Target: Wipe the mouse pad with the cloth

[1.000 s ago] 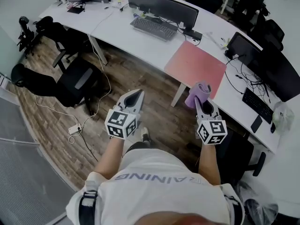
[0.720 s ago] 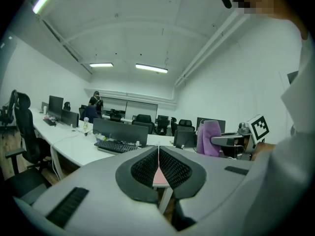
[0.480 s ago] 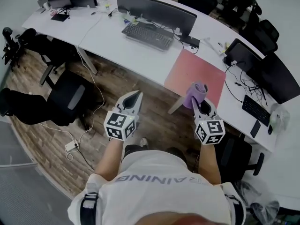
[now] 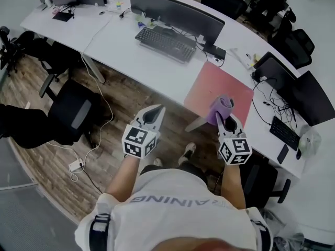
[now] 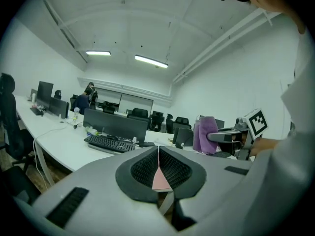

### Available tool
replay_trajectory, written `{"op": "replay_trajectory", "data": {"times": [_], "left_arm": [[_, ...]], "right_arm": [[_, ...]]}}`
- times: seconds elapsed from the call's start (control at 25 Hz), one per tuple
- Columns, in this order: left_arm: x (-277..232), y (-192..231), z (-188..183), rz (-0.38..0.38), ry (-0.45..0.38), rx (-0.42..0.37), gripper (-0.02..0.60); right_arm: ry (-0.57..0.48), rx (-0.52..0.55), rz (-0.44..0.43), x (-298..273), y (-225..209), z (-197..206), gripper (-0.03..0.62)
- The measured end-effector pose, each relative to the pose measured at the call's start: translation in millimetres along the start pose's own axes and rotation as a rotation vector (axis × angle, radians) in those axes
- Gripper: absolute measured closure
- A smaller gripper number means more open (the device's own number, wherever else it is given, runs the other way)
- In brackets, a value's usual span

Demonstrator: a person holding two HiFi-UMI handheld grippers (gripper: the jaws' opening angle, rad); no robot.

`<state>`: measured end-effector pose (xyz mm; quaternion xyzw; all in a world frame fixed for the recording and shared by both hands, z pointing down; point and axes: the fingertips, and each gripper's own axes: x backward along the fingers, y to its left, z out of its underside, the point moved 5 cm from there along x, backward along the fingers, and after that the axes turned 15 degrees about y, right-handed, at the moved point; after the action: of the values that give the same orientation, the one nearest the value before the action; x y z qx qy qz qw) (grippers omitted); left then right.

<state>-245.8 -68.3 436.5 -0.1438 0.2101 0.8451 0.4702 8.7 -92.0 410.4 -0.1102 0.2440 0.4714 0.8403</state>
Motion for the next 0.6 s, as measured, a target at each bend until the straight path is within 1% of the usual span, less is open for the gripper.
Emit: {"op": "replay_trajectory", "data": {"times": [0.16,0.28,0.44,0.6], "left_arm": [[-26.8,5.5,-14.8,-0.011,0.016,-0.013,0.549],[-52.7,5.3,-28.2,-0.015,0.027,-0.019,0.549],[-100.6,-2.2,-56.3,-0.015,0.034,-0.027,0.549],[-156.2,-15.6,-84.4,-0.009,0.040,-0.033,0.549]], "right_arm": [[-0.005,-0.022,-0.014,-22.8,-25.4,-1.3,0.494],[-0.016,-0.037,-0.021,-37.9,-52.2,-6.2,0.496],[-0.023,-0.050,-0.022,-55.3,-102.6,-14.0,0.494],[-0.016,-0.073,-0.011,-69.2,-164.3,-16.7,0.495]]}}
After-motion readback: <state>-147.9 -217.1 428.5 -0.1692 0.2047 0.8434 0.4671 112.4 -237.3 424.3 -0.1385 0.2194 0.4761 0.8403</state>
